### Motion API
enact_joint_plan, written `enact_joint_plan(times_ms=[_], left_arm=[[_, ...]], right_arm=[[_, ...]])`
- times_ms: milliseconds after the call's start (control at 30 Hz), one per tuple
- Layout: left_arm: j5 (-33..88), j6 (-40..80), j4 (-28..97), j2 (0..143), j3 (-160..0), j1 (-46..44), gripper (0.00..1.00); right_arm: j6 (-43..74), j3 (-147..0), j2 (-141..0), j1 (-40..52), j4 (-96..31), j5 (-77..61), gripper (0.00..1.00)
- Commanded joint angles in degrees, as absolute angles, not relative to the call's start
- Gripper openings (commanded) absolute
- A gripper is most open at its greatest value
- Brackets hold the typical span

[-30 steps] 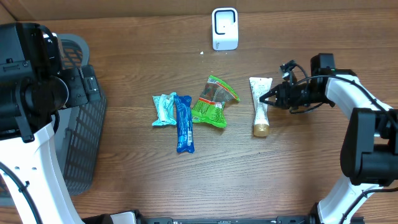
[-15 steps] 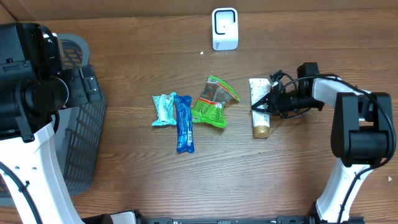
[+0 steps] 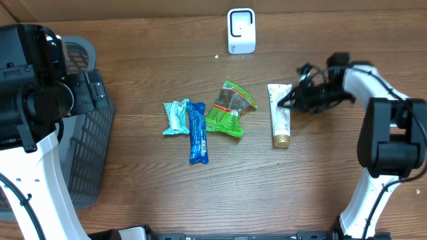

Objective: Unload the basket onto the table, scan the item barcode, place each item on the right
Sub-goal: 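Lower the right gripper onto the white tube and close on it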

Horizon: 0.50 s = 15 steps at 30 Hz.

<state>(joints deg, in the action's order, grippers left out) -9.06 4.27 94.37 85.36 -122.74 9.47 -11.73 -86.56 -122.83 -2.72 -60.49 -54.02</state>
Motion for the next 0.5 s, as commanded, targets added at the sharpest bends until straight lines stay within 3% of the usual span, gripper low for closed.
enact_joint_plan(times_ms=[0, 100, 467], left_arm=[[-9.41, 3.66, 94.28, 85.54, -123.79, 9.74, 1.00], [-9.41, 3.66, 94.28, 85.54, -123.79, 9.74, 1.00], [-9.41, 3.66, 94.28, 85.54, -123.79, 9.74, 1.00]], right_arm=[[-7.99, -94.43, -115.33, -2.55, -64.05, -48.58, 0.04], [0.45, -94.56, -114.04, -0.75, -67.20, -39.94, 0.04], [3.53, -87.74, -114.17, 11.44, -69.49, -25.32, 0.04]])
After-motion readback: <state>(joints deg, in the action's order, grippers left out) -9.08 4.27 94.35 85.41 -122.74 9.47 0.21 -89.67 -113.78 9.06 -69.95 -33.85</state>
